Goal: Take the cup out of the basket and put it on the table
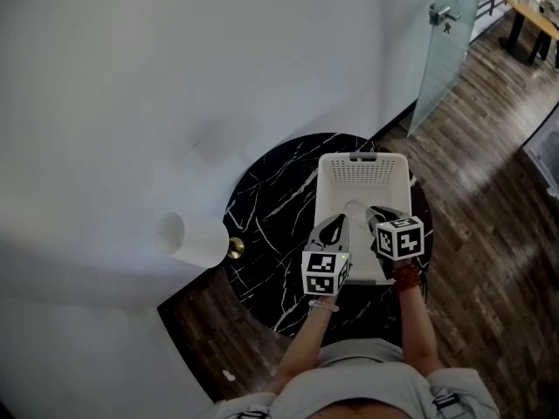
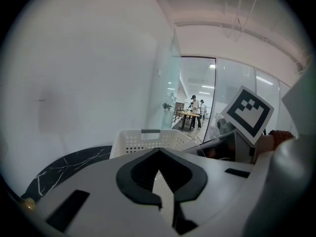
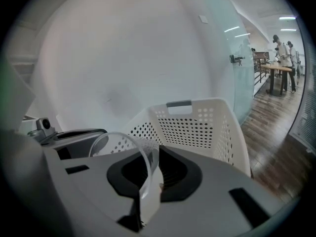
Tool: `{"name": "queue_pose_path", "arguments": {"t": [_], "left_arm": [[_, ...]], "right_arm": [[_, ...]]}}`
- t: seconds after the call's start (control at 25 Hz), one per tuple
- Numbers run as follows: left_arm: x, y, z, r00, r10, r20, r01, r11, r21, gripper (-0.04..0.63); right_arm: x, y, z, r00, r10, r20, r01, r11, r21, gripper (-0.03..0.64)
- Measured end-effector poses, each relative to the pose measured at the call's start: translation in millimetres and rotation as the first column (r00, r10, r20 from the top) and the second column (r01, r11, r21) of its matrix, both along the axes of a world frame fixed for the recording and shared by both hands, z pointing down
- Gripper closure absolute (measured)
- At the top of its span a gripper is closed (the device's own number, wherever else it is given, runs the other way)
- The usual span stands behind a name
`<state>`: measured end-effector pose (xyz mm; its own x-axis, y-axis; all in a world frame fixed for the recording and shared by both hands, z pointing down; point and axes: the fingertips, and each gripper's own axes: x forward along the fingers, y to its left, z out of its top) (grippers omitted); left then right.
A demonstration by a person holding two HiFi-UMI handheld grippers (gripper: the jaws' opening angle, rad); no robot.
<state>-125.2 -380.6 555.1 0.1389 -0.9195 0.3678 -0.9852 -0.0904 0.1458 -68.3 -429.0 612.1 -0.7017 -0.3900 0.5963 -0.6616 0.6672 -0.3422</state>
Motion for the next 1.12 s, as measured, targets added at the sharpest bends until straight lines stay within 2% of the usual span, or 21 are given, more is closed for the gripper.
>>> {"name": "queue_pose_path", "arguments": {"t": [0.56,0.8,1.12], "left_arm": [[7.6,9.5,-4.4,1.0,0.019,-0.011,-0.019,1.0,0.013,0.589],[12.4,13.1,-6.8,0.999,0.033,0.037,-0.034,0.999,0.019,0.589],[15.9,17.1,-12.2,0.998,0.036,0.041,-0.038,0.999,0.028,0.589]], "right_arm": [[11.5,15.3,-25.2,1.0,0.014,0.025,-0.015,0.998,0.063,0.581],[16.3,23.2,-40.0,0.999,0.021,0.033,-0.024,0.994,0.102,0.581],[25.7,32.5,-58.2,0.997,0.046,0.057,-0.054,0.987,0.152,0.581]]}}
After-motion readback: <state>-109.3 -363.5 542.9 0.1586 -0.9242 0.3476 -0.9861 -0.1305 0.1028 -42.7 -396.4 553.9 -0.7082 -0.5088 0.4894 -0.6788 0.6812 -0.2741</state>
